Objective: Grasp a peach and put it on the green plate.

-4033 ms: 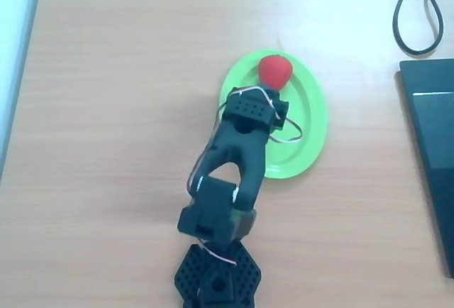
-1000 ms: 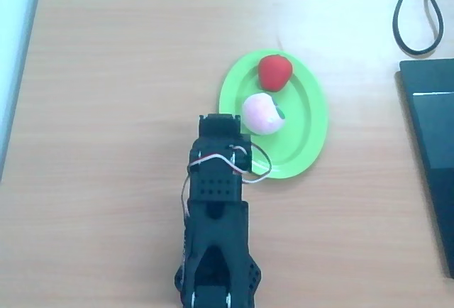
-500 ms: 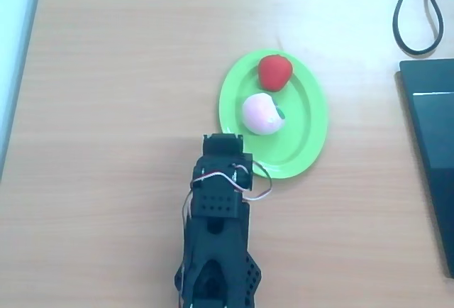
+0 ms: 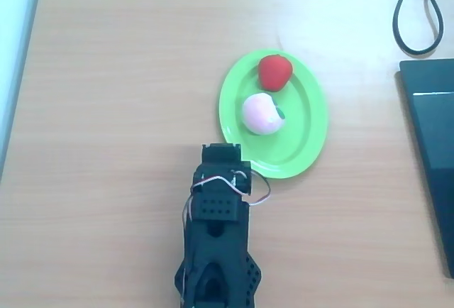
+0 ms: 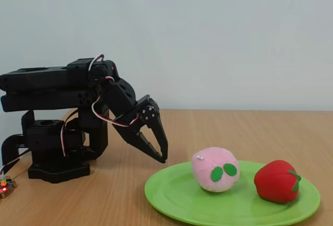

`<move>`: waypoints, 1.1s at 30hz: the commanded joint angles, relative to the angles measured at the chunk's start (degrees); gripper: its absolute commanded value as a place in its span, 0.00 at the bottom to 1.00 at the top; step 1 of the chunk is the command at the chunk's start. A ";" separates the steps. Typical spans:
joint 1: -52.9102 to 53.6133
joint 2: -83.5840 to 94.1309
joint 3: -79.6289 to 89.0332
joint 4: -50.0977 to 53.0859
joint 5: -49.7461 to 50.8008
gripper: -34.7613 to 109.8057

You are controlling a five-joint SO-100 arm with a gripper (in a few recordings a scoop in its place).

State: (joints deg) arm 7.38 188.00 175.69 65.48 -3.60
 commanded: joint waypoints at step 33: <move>-5.62 0.97 6.24 8.26 -43.24 0.18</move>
State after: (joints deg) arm 2.72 187.82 182.02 73.56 -50.89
